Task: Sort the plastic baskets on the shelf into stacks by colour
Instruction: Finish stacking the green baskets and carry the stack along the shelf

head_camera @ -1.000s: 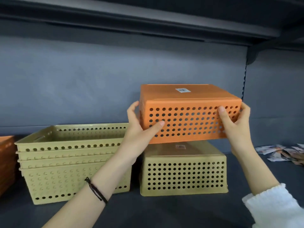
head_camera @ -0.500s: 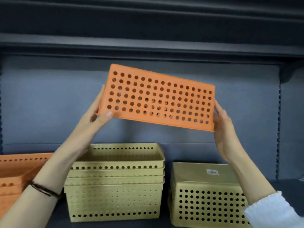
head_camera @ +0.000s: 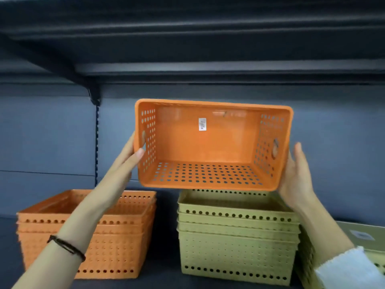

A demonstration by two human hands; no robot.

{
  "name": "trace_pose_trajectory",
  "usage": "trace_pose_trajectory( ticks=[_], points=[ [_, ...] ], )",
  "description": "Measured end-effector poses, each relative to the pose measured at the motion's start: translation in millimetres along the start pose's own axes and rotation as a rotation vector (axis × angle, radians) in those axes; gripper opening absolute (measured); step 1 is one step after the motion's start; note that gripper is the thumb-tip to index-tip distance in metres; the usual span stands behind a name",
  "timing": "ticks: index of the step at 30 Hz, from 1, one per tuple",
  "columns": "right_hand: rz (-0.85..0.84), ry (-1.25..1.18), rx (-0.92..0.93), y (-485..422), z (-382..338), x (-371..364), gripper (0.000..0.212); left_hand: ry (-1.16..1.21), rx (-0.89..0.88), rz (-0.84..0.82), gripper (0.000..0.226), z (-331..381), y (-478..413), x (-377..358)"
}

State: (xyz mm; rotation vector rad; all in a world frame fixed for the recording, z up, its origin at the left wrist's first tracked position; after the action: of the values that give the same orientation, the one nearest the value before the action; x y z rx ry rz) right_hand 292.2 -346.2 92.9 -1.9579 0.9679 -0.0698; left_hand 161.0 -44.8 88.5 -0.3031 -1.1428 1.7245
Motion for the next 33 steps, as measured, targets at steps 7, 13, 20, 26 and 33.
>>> trace_pose_trajectory(
  ticks=[7,13,20,26,33],
  points=[
    [0.086,-0.050,-0.078,-3.6,68.5,-85.4,0.052,0.191,0.066,0.052,0.079,-25.3,22.4,83.2],
    [0.178,-0.159,-0.042,-5.9,112.6,-131.8,0.047,0.205,0.129,0.124,0.118,-52.8,38.6,138.6],
    [0.073,-0.054,0.008,2.2,147.2,-175.7,0.057,0.367,0.204,0.342,0.038,-77.6,51.0,183.4],
    [0.189,-0.013,0.018,6.5,176.9,-198.7,0.077,0.445,0.345,0.418,0.044,-90.3,57.2,212.1],
    [0.290,0.105,-0.259,4.0,215.2,-204.9,0.024,0.389,0.560,0.437,0.024,-124.9,75.4,220.8]
  ],
)
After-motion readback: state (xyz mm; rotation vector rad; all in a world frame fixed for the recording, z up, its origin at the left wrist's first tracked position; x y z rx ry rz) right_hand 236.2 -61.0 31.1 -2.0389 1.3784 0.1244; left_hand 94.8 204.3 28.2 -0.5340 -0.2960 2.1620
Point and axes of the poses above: each hand's wrist, its own y-axis away from the middle knuckle, its own x-axis out of the back of the hand, z = x × y, the point moved 6 cm from there along -y, towards the middle knuckle, and after that the axes turned 14 degrees about -y, right-handed, at the moved point
